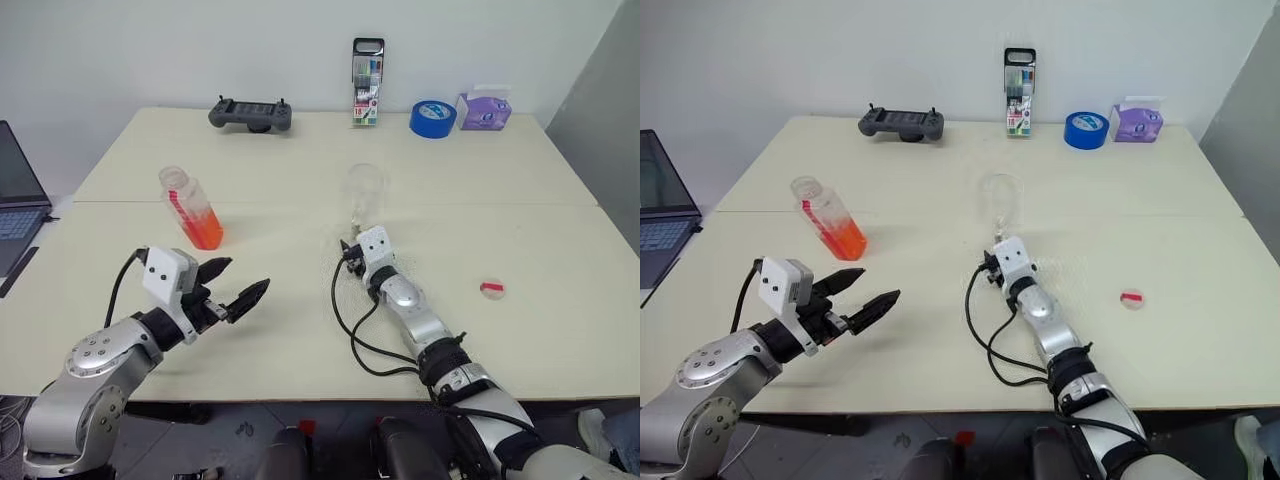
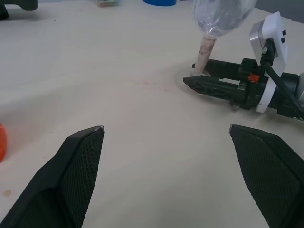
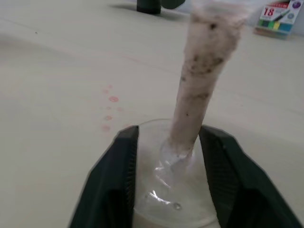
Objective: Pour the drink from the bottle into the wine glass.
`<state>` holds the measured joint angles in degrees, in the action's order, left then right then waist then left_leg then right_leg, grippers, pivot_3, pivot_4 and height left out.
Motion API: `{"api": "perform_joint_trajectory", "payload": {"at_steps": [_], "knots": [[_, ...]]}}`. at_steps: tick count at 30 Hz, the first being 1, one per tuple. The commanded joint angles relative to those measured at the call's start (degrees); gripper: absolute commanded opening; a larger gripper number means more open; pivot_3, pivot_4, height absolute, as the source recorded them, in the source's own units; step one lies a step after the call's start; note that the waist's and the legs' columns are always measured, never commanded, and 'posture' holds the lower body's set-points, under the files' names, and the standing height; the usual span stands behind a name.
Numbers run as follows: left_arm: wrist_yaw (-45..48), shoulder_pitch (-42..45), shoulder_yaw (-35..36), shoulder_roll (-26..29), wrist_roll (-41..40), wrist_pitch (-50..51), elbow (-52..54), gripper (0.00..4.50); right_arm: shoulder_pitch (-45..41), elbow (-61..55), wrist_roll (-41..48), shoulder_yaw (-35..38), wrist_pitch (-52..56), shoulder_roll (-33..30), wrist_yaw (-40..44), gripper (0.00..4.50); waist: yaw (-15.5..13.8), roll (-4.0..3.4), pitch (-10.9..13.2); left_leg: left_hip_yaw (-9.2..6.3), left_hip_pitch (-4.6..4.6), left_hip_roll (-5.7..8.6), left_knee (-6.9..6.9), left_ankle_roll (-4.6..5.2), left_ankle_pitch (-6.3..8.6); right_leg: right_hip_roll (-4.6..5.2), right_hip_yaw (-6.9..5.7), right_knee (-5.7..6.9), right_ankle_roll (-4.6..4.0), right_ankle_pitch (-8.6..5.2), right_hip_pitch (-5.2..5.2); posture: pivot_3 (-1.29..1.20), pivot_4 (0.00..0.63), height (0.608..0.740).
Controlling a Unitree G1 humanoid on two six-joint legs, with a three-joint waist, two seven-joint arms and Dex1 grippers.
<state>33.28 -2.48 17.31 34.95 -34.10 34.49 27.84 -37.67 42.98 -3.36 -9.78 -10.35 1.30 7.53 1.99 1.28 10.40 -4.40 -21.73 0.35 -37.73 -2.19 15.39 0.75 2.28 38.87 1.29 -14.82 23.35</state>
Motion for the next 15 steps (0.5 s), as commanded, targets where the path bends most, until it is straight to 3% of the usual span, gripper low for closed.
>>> {"api": "perform_joint_trajectory", "payload": {"at_steps": [1,4,15], "knots": [[0.12,0.44,1.13,-0.37,0.62,-2.39,-1.24,4.50,0.52,-1.94,0.21,1.28,1.08,-0.40,0.38,3.63,-0.01,-0.01,0.00,0.00,0.00,0.01,0.00,0.00,0.00,0.00,0.00,0.00,0.00,0.00,0.00,0.00,0.150,0.740],[0.42,0.27,1.00,-0.48,1.39,-3.66,-3.06,4.50,0.69,-3.61,0.16,1.13,1.70,-0.38,0.78,4.46,-0.03,-0.01,0.01,0.00,-0.01,0.01,0.00,0.00,0.00,0.02,0.00,0.00,0.00,0.00,0.00,0.00,0.150,0.740],[-2.68,0.06,2.50,-4.44,5.28,-10.00,-10.16,4.50,5.15,-19.36,0.29,-0.28,9.51,-2.25,5.21,4.46,-0.04,-0.02,0.02,-0.01,-0.06,-0.01,0.00,0.00,0.00,0.07,0.00,-0.01,0.01,0.00,0.06,0.00,0.150,0.740]]}}
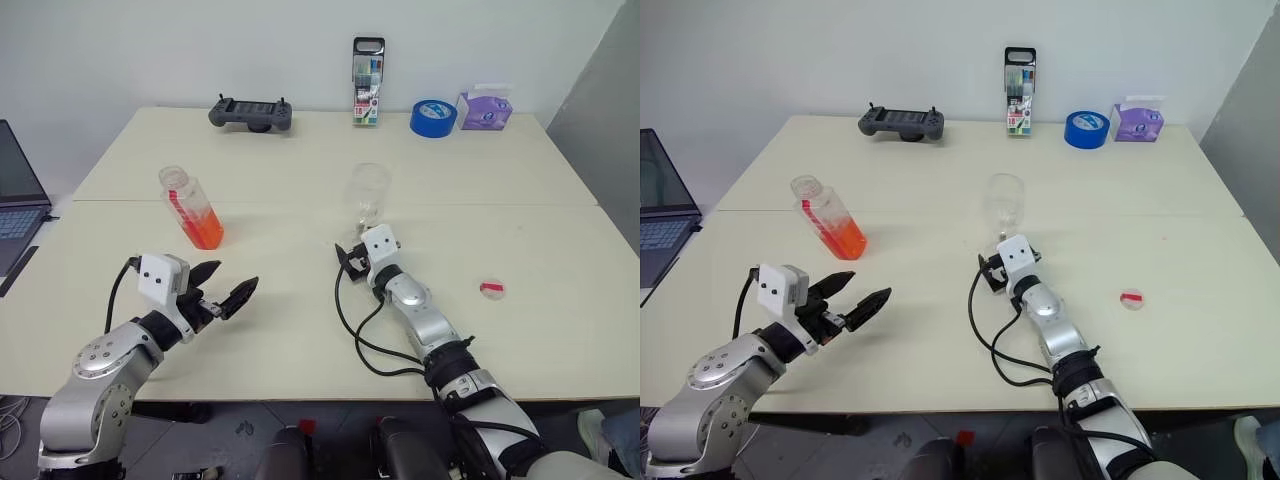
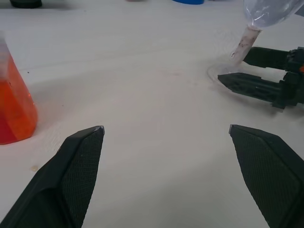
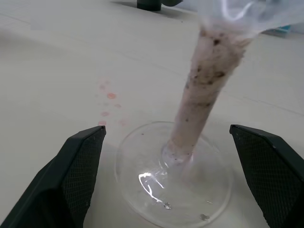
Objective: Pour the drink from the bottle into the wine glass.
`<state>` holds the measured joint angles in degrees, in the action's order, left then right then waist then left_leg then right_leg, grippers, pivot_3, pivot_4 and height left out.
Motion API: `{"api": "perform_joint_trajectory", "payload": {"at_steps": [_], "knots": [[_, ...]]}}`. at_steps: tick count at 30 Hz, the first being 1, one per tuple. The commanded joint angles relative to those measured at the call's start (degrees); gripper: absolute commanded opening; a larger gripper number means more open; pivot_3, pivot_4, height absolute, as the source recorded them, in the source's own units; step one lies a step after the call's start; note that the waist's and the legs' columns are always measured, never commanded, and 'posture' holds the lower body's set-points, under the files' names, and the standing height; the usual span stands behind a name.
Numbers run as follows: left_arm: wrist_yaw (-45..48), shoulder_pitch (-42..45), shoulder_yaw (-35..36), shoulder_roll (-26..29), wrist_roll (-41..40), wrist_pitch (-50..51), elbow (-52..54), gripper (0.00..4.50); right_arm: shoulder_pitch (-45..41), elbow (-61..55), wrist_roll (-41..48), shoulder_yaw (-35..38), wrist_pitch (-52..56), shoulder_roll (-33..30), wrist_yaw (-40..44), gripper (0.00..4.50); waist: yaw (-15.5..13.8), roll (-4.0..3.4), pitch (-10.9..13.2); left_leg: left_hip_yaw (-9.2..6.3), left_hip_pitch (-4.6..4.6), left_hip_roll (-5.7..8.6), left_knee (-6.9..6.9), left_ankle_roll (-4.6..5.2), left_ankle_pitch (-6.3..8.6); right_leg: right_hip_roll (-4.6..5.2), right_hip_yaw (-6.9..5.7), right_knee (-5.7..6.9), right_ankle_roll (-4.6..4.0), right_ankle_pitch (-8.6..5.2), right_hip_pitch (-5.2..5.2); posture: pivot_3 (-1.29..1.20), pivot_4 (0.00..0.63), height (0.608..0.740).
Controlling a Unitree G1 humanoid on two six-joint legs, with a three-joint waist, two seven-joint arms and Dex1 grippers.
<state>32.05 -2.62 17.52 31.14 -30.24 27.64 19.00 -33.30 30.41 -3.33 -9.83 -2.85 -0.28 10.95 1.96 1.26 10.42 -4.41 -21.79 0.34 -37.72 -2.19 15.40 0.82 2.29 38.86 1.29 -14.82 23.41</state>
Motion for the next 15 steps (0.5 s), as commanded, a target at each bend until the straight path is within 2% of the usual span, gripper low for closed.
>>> {"api": "perform_joint_trajectory", "payload": {"at_steps": [1,7,11,15], "knots": [[-2.07,0.23,2.62,-1.10,2.02,-4.19,-2.34,4.50,1.67,-9.39,0.29,-0.52,3.36,-1.20,2.62,4.46,-0.01,0.00,0.00,-0.01,0.00,0.00,0.00,0.00,0.00,0.00,-0.01,0.00,0.00,0.00,0.00,0.00,0.150,0.740],[-5.13,-0.35,3.28,-3.23,6.09,-10.15,-6.32,4.50,8.27,-25.74,1.91,-1.18,13.67,-5.66,8.60,4.46,-0.21,0.00,0.00,-0.03,-0.04,0.01,0.00,0.00,0.00,0.04,-0.03,-0.01,0.01,-0.01,0.02,0.00,0.150,0.740],[-8.30,-0.21,4.99,-3.80,9.27,-14.56,-8.35,4.50,15.54,-43.44,7.38,-0.93,26.69,-15.01,18.98,4.46,-0.39,0.01,0.01,-0.05,-0.11,0.05,0.00,-0.02,0.01,0.15,-0.08,-0.12,0.02,-0.01,0.01,0.00,0.150,0.740],[-10.74,1.36,6.80,-3.96,9.43,-15.58,-9.02,4.50,14.58,-55.72,12.86,6.74,40.19,-23.91,21.33,4.46,-0.35,0.00,0.08,-0.02,-0.14,0.06,-0.02,-0.01,0.01,0.16,-0.08,-0.22,0.17,-0.09,0.00,0.00,0.150,0.740]]}}
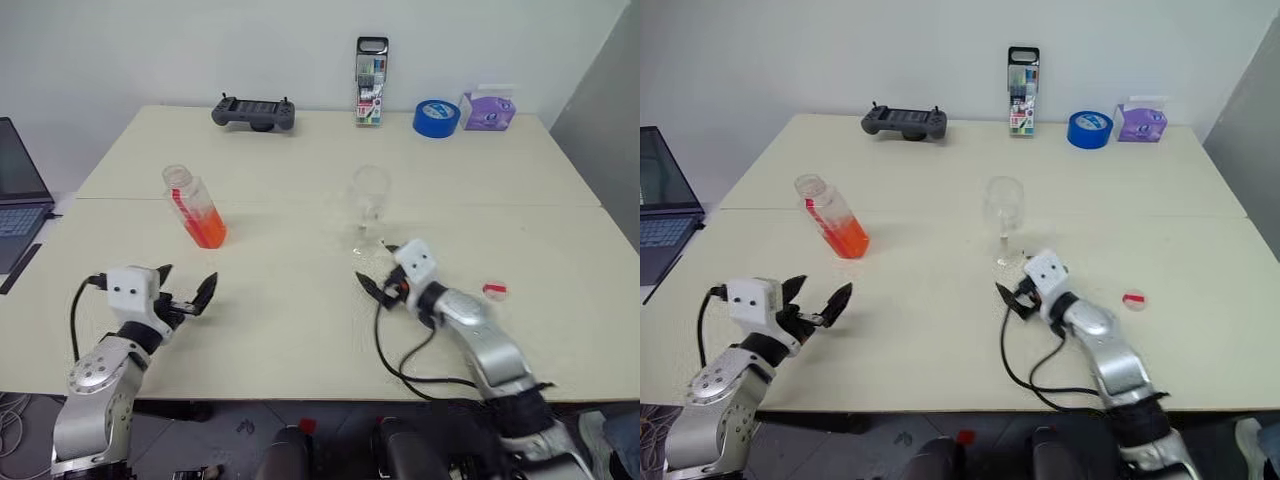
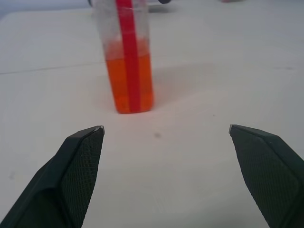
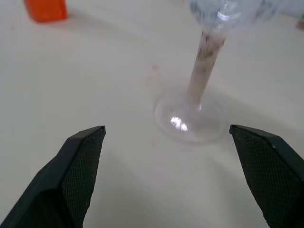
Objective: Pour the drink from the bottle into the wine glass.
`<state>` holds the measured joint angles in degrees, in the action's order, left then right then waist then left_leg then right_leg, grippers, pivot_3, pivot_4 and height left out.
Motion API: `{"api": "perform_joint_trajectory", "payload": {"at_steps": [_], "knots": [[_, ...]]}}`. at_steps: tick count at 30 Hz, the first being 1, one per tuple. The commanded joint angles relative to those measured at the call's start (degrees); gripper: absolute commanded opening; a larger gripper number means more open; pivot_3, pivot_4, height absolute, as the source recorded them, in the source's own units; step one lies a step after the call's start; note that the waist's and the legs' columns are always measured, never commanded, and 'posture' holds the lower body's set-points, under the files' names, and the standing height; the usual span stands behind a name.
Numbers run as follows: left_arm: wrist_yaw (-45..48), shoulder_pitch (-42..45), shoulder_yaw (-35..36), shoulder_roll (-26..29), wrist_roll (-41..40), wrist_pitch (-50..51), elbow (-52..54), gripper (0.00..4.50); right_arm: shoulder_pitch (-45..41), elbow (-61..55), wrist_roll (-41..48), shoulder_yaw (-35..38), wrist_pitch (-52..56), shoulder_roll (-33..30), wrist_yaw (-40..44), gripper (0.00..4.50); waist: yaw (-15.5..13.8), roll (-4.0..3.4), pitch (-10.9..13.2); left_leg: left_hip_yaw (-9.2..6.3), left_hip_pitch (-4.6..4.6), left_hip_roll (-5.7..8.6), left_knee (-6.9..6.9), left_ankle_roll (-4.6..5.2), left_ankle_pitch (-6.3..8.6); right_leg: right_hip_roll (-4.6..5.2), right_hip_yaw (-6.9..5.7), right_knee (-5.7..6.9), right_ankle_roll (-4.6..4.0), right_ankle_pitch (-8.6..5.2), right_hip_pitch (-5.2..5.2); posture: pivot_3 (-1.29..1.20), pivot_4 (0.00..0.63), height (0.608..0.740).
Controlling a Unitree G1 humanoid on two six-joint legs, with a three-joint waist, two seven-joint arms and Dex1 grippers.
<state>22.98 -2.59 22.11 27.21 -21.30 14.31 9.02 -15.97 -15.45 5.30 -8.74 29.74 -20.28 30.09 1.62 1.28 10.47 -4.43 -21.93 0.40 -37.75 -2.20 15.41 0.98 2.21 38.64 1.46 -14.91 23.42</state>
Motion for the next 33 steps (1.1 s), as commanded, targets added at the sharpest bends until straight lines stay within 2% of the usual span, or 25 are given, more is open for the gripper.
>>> {"api": "perform_joint_trajectory", "payload": {"at_steps": [1,3,8,12,19,24,33], "knots": [[-2.22,2.07,2.34,-0.02,0.84,-2.70,0.14,4.50,-5.52,-11.79,7.42,7.71,11.86,-7.05,4.70,4.46,0.01,-0.01,0.03,0.00,-0.01,0.01,-0.01,0.00,0.00,0.00,0.00,0.01,0.11,-0.06,0.00,0.00,0.150,0.740],[-3.64,3.82,2.52,-0.21,1.57,-3.76,-1.68,4.50,-11.93,-13.43,14.52,11.35,18.77,-12.75,10.36,4.46,0.06,-0.11,0.13,0.00,0.01,0.01,-0.02,0.00,0.00,-0.01,-0.02,-0.02,0.12,-0.07,-0.03,0.00,0.150,0.740],[-6.10,7.52,2.92,-0.81,1.67,-4.42,-3.58,4.50,-30.02,-10.98,33.51,18.08,33.51,-21.09,20.33,4.46,0.14,-0.05,0.12,-0.05,0.00,-0.01,0.10,0.07,0.04,-0.06,-0.15,-0.06,-0.11,0.07,-0.05,0.00,0.150,0.740],[-6.62,11.66,1.69,-0.62,1.37,-4.31,-4.07,4.50,-39.36,-4.38,35.77,15.38,36.28,-20.86,19.67,4.46,0.05,0.00,0.13,-0.10,-0.03,-0.03,0.17,0.15,0.09,-0.04,-0.22,-0.12,-0.14,0.09,-0.05,0.00,0.150,0.740],[-6.36,16.82,0.64,-0.48,0.92,-2.21,-4.53,4.50,-40.73,-2.40,35.73,10.55,33.21,-20.42,21.50,4.46,0.02,0.01,0.13,0.07,-0.10,0.08,0.04,0.15,0.09,0.08,-0.12,-0.15,-0.10,0.11,-0.01,0.00,0.150,0.740],[-6.42,19.99,0.03,0.48,3.13,-3.04,-9.00,4.50,-42.04,-1.87,36.10,9.46,31.88,-20.12,21.66,4.46,0.02,0.01,0.14,-0.01,-0.11,0.06,0.04,0.15,0.09,0.07,-0.14,-0.13,-0.09,0.12,0.00,0.00,0.150,0.740],[-2.25,30.99,-2.47,1.32,5.00,-8.59,-24.96,4.50,-44.05,-0.63,36.81,8.85,31.75,-18.29,20.33,4.46,0.02,0.01,0.14,0.00,-0.12,0.07,-0.03,0.15,0.09,0.04,-0.29,-0.09,-0.09,0.12,0.00,0.00,0.150,0.740]]}}
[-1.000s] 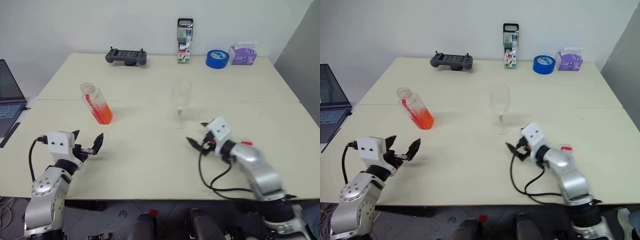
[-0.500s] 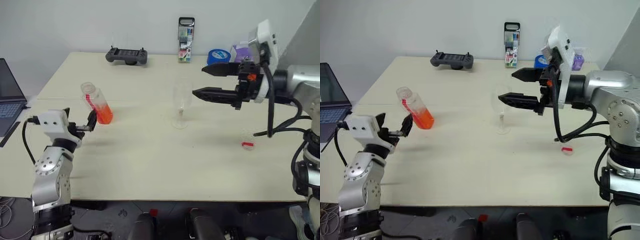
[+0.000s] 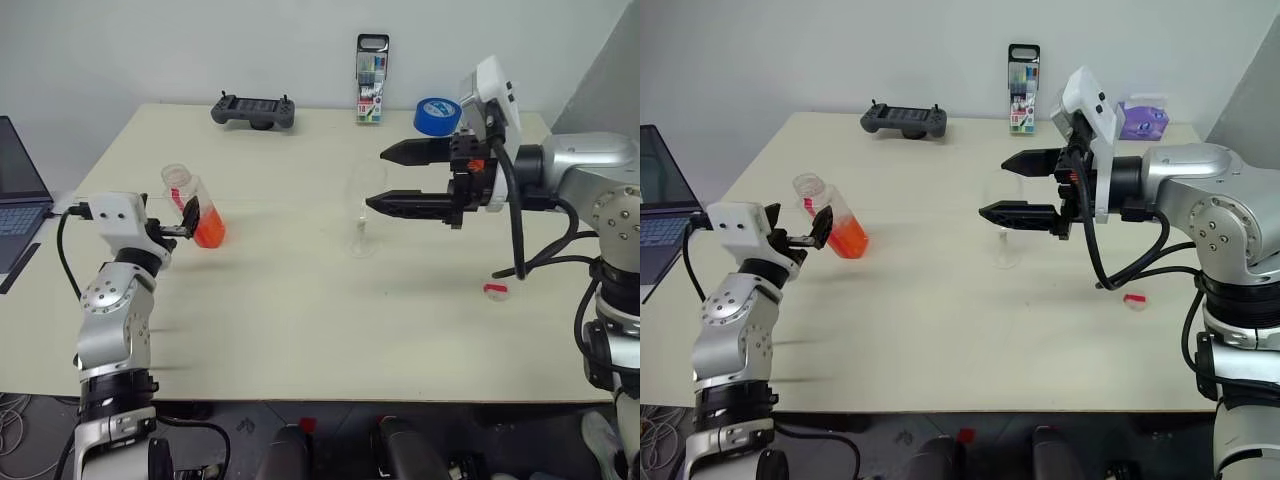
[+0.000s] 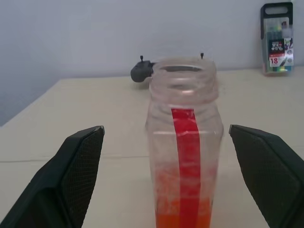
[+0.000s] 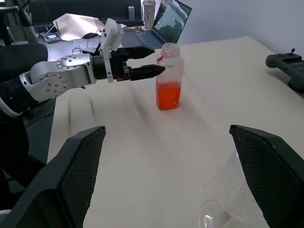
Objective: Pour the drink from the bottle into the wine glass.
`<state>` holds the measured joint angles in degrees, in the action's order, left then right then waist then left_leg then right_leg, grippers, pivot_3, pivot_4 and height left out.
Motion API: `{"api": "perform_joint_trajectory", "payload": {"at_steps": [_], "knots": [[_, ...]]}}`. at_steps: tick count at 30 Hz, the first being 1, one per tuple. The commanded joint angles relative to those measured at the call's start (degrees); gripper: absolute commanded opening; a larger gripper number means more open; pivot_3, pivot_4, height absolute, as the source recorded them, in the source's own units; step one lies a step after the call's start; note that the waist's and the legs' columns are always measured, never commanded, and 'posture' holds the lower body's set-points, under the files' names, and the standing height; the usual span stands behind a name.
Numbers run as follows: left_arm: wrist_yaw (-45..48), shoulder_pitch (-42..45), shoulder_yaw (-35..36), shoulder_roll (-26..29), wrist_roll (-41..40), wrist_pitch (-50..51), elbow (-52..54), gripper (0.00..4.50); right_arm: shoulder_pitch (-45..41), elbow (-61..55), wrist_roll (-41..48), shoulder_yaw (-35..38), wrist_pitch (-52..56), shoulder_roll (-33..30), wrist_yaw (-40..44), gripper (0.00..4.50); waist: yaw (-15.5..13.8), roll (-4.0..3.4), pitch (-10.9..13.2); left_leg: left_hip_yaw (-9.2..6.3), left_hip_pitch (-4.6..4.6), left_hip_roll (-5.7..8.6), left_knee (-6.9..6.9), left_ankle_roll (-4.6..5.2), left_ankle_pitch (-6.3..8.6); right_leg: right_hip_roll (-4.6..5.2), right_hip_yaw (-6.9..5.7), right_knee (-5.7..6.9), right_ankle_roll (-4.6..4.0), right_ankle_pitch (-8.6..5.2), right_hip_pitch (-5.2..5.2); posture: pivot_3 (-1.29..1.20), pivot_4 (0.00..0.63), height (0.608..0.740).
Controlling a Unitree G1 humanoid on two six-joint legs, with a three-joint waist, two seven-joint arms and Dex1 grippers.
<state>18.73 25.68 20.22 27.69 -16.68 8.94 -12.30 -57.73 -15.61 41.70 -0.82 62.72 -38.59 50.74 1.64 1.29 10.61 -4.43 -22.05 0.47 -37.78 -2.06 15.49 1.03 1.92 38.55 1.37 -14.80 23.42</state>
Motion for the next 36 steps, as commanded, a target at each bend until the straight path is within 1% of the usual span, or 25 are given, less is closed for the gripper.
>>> {"api": "perform_joint_trajectory", "payload": {"at_steps": [1,5,8,11,14,17,18,19,21,23,25,28,32,36], "knots": [[2.58,3.80,-0.85,0.92,0.64,-4.03,-5.69,4.50,-2.44,-0.23,0.27,0.81,-1.36,0.14,-0.28,4.46,0.00,0.00,0.00,0.01,0.00,0.01,0.00,0.00,0.00,0.01,0.01,0.00,0.00,0.00,0.00,0.00,0.150,0.740],[5.04,9.03,-2.37,1.59,2.25,-8.76,-15.75,4.50,-2.86,-0.10,-0.40,0.23,-2.18,0.07,-0.16,4.46,0.00,0.00,0.00,0.01,-0.06,0.02,0.01,0.00,0.00,0.01,-0.01,0.00,0.01,0.01,0.07,0.00,0.150,0.740],[6.38,11.37,-2.50,2.09,2.79,-12.66,-19.93,4.50,-2.89,-0.52,-0.63,0.01,-2.27,-0.28,-0.44,4.46,0.01,0.00,0.00,-0.02,-0.20,0.01,0.01,0.00,0.00,0.02,-0.04,0.02,0.01,0.01,0.20,0.00,0.150,0.740],[7.03,12.36,-2.55,2.39,3.14,-15.30,-22.01,3.90,-2.46,-0.88,-0.14,0.58,-1.75,-0.25,-1.06,4.50,0.03,0.01,0.00,0.01,-0.65,0.01,-0.09,-0.02,-0.01,0.04,0.00,0.22,0.00,0.03,0.69,0.00,0.150,0.740],[7.66,12.64,-2.81,2.94,3.39,-17.08,-22.51,2.98,-1.10,-1.97,0.65,1.64,-1.23,-0.61,-1.90,4.50,0.01,0.01,0.00,-0.02,-0.80,0.00,-0.12,-0.02,-0.01,0.06,0.07,0.30,0.00,0.03,0.88,0.00,0.150,0.740],[8.47,13.25,-2.76,3.98,3.08,-17.21,-20.85,2.05,3.34,-4.57,0.53,5.04,-1.54,-1.43,-4.96,4.50,-0.03,0.02,-0.01,-0.14,-0.86,-0.01,-0.11,-0.02,-0.01,0.07,0.05,0.28,0.00,0.03,0.87,0.00,0.150,0.740],[9.07,13.92,-3.21,4.37,3.06,-16.74,-19.58,1.93,6.31,-6.05,0.03,7.30,-2.26,-1.36,-7.04,4.50,-0.03,0.03,-0.01,-0.13,-0.89,0.00,-0.12,-0.02,-0.01,0.07,0.06,0.27,0.00,0.03,0.88,0.00,0.150,0.740],[9.80,14.70,-4.09,4.72,3.40,-16.43,-18.26,1.91,9.43,-7.67,-0.27,9.63,-3.31,-0.98,-8.91,4.50,-0.17,0.06,-0.01,-0.11,-0.89,0.00,-0.13,-0.02,-0.01,0.07,0.07,0.27,0.00,0.03,0.87,0.00,0.150,0.740],[12.23,16.44,-8.25,5.80,6.77,-17.63,-16.10,1.91,15.49,-10.99,0.23,13.65,-4.50,0.48,-12.40,4.50,-0.64,0.13,0.03,-0.19,-0.93,0.02,-0.15,-0.02,-0.01,0.08,0.01,0.22,0.00,0.03,0.83,0.00,0.150,0.740],[13.11,19.65,-12.67,5.37,10.58,-18.61,-15.77,1.91,21.34,-14.51,0.15,14.85,-6.28,2.58,-15.31,4.50,-1.25,0.14,0.03,-0.18,-0.95,0.06,-0.17,-0.02,-0.02,0.08,-0.01,0.25,0.01,0.03,0.82,0.00,0.150,0.740],[14.12,22.94,-15.73,4.46,12.89,-19.92,-16.67,1.90,26.18,-17.42,-2.26,13.65,-9.70,4.45,-17.82,4.50,-1.65,0.14,0.03,-0.13,-0.91,0.11,-0.20,-0.02,-0.02,0.07,-0.01,0.30,0.01,0.03,0.78,0.00,0.150,0.740],[14.74,28.24,-20.55,3.14,17.61,-24.26,-20.47,1.90,31.67,-20.51,-6.81,10.17,-14.86,6.91,-21.05,4.50,-1.47,0.14,0.03,0.01,-0.81,0.15,-0.23,-0.02,-0.03,0.01,-0.04,0.35,0.06,0.04,0.73,0.00,0.150,0.740],[13.13,35.69,-23.72,1.33,21.55,-30.99,-29.41,1.89,35.44,-21.82,-12.34,5.88,-20.35,10.36,-25.44,4.50,-0.41,0.14,0.03,0.15,-0.74,0.16,-0.25,0.00,-0.04,-0.17,0.13,0.37,0.11,0.06,0.75,0.00,0.150,0.740],[9.70,39.88,-27.05,0.89,27.11,-38.34,-36.11,1.89,37.19,-19.91,-16.77,3.89,-25.25,13.45,-28.53,4.50,0.34,0.14,0.04,0.15,-0.73,0.07,-0.22,0.00,-0.04,-0.29,0.12,0.38,0.11,0.06,0.76,0.00,0.150,0.740]]}}
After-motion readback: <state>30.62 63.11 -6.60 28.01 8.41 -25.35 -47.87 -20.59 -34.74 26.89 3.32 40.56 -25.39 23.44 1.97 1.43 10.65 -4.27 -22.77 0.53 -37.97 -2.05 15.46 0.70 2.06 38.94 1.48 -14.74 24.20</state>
